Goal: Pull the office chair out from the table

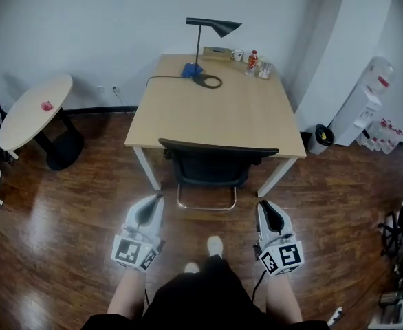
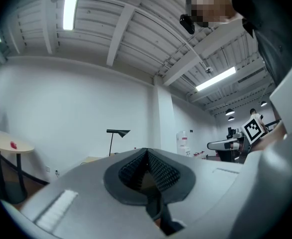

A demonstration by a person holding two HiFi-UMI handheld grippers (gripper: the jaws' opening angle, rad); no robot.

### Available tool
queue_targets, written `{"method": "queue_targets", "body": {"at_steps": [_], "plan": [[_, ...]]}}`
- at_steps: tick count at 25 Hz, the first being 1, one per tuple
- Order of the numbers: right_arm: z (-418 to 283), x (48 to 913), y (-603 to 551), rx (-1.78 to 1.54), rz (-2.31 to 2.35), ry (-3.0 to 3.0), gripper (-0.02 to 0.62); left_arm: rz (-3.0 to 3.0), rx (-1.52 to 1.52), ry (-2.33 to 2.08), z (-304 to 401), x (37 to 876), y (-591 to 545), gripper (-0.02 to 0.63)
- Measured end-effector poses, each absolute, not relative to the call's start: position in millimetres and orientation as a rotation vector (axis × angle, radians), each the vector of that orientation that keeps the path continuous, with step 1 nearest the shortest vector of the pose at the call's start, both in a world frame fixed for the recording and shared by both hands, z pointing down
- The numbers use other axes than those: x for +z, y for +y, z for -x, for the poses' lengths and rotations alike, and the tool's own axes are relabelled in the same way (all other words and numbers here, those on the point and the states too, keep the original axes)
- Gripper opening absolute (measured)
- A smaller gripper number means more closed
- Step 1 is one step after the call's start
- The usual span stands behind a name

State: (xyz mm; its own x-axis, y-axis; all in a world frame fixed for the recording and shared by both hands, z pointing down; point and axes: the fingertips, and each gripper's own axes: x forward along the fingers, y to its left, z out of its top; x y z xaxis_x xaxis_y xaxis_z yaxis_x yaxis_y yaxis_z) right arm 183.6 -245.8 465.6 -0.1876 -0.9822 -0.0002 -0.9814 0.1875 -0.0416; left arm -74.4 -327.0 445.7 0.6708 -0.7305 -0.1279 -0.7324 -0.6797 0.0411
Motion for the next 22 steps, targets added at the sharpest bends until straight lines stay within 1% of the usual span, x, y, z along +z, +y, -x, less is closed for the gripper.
{"method": "queue_targets", "body": {"at_steps": [13, 17, 22], "plan": [[-223.4, 462.6, -336.0, -0.023, 1.95, 2.472, 0.064, 2.837, 0.168, 1.228, 19.9, 441.5, -406.3, 0.002], [-233.3, 460.5, -364.1, 0.005, 1.936, 2.491, 0.074, 2.818, 0.108, 1.183, 3.2, 446.6, -431.6, 0.003], [-239.1, 462.7, -401.1, 0.063, 1.923, 2.59, 0.117, 2.835, 0.03, 1.073, -20.1, 452.7, -465.2, 0.012]]}}
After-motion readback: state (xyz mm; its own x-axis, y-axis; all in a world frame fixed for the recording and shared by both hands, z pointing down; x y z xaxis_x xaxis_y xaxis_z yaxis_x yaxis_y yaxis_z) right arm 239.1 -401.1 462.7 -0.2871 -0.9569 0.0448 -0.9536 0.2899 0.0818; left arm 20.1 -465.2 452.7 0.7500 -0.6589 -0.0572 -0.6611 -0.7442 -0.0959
